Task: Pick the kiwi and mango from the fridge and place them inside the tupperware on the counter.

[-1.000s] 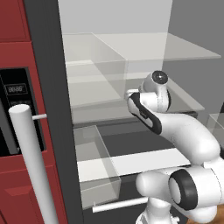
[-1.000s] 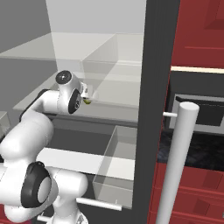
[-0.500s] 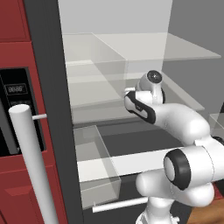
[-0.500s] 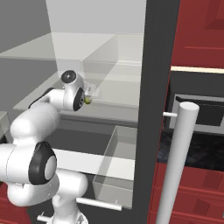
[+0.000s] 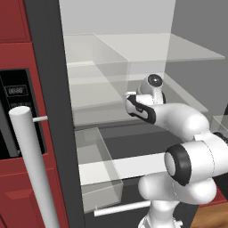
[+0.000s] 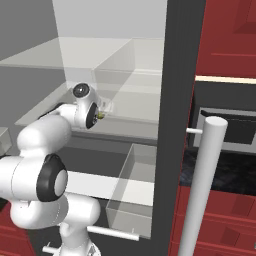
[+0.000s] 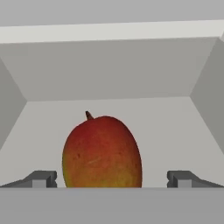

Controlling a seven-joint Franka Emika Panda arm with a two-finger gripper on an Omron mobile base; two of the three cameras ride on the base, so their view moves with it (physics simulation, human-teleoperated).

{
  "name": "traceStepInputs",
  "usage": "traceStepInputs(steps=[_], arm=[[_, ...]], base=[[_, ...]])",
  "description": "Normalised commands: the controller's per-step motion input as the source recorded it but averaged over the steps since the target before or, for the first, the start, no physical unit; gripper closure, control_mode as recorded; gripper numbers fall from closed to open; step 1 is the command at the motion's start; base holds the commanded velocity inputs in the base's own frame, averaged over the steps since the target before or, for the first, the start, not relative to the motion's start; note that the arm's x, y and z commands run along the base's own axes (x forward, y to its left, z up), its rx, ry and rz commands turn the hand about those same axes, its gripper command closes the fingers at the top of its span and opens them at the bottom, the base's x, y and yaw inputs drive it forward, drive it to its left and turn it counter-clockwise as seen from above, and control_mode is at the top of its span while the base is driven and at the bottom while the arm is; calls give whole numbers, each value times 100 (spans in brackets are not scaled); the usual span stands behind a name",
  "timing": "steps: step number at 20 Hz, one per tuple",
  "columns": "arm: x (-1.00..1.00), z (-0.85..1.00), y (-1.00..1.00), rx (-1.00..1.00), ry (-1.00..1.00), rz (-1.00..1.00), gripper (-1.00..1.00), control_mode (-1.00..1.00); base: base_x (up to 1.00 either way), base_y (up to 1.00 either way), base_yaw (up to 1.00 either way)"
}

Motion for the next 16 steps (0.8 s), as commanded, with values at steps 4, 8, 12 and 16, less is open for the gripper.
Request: traceStepInputs(steps=[4,8,12,16], arm=[[1,-23,0,0,0,0,-100,-100],[15,-24,0,0,0,0,-100,-100],[19,-29,0,0,0,0,100,-100],[17,-33,0,0,0,0,100,-100]], base=[[0,0,0],[0,0,0],[0,0,0],[0,0,0]])
